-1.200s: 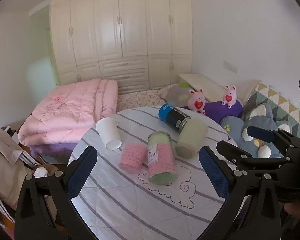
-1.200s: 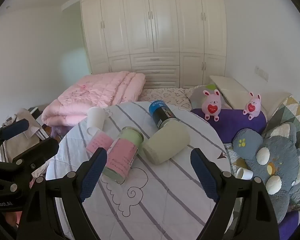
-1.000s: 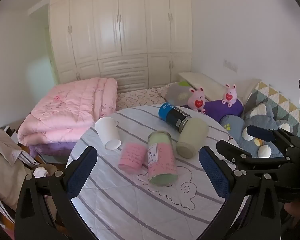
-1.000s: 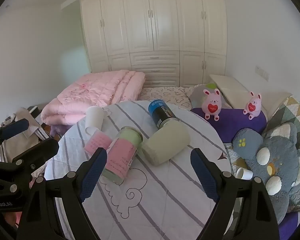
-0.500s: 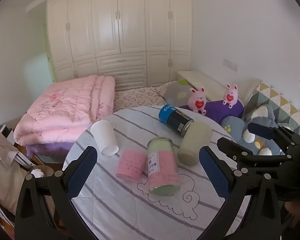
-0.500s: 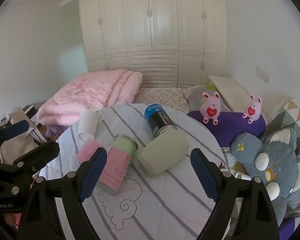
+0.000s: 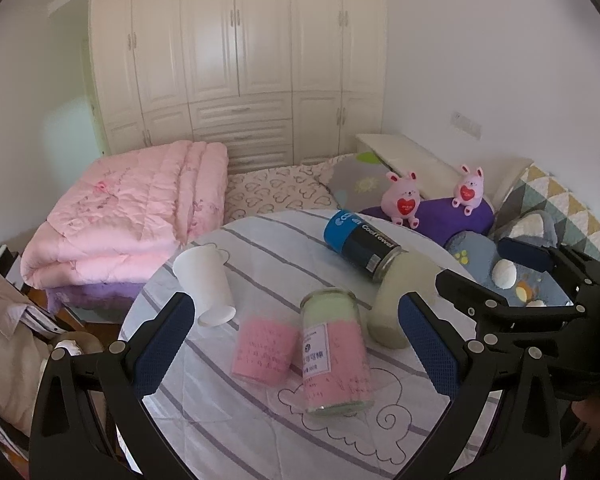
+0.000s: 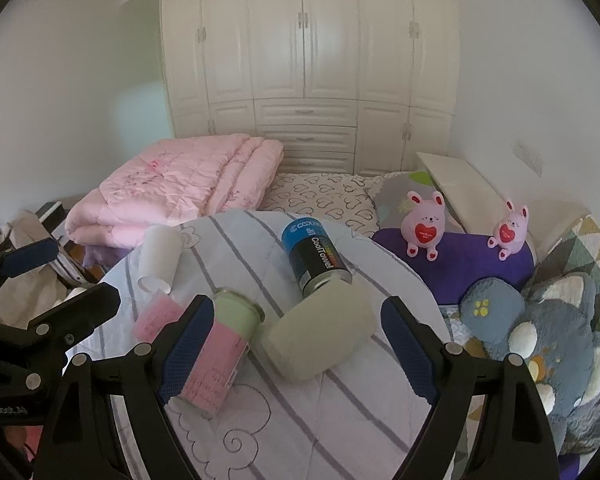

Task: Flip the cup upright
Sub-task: 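Move the right tool toward the blue-and-black cup lying on its side, then close the right tool on the blue cup's body and lift it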

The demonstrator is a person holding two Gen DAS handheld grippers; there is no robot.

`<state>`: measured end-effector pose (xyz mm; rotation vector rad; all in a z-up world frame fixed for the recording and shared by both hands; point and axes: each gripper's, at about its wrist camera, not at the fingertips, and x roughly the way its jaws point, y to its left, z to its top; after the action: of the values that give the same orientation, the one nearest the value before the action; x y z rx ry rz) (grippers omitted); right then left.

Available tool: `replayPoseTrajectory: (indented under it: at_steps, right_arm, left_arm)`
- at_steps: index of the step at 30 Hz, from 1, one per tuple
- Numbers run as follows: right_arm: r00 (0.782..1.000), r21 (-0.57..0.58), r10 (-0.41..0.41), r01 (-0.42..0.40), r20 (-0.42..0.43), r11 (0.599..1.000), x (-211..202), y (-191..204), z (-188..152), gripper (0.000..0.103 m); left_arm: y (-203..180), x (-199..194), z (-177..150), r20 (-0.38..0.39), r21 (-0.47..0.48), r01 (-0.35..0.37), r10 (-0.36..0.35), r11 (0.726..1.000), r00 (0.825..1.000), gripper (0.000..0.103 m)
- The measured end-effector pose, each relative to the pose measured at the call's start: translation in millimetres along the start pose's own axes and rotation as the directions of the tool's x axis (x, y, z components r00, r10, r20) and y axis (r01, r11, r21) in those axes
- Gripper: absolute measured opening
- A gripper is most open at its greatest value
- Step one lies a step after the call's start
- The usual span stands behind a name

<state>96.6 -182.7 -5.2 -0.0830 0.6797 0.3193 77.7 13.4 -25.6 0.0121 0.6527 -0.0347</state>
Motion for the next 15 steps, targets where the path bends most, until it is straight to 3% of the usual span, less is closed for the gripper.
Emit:
replayPoseTrajectory:
  at_steps: [15]
  right_arm:
    - [0.995, -0.039, 0.069, -0.072, -0.077, 0.997, 50.7, -4.2, 29.4, 0.087]
  left_arm:
    - [21.4, 62.1, 26.9, -0.139, -0.035, 0.03, -0.034, 0.999, 0.99, 0.103]
